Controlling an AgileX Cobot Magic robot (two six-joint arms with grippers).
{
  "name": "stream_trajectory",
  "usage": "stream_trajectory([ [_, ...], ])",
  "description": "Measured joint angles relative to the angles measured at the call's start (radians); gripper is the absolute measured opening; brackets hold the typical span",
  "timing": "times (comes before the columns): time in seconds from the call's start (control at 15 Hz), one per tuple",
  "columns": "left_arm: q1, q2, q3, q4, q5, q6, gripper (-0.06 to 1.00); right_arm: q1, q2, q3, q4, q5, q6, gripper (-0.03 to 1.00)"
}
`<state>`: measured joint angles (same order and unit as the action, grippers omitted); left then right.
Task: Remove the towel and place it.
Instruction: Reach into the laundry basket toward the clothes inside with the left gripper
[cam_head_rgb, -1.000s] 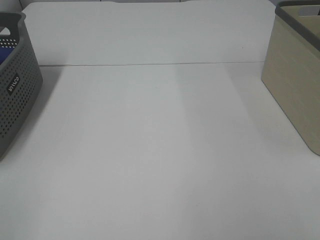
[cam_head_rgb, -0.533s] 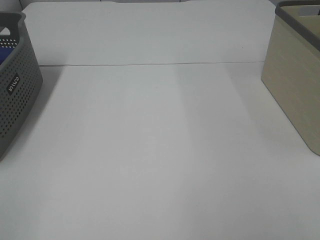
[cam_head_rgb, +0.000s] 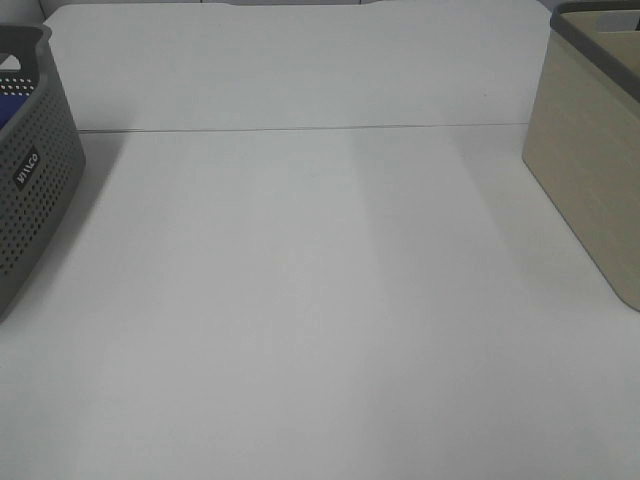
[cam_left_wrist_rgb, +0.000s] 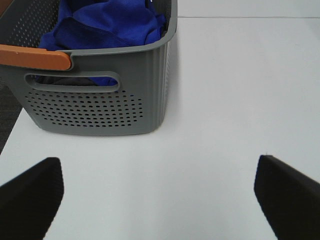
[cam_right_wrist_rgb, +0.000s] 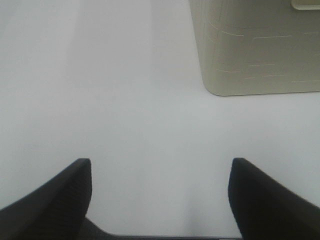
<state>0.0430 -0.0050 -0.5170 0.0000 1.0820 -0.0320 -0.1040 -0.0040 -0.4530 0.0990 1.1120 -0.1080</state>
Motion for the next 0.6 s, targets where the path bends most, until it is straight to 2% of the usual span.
stream_trajectory([
  [0.6,0.000,0.000,0.000,0.000,0.000,0.000,0.96,0.000,0.000,0.000,0.000,0.000,0.000,0.75],
])
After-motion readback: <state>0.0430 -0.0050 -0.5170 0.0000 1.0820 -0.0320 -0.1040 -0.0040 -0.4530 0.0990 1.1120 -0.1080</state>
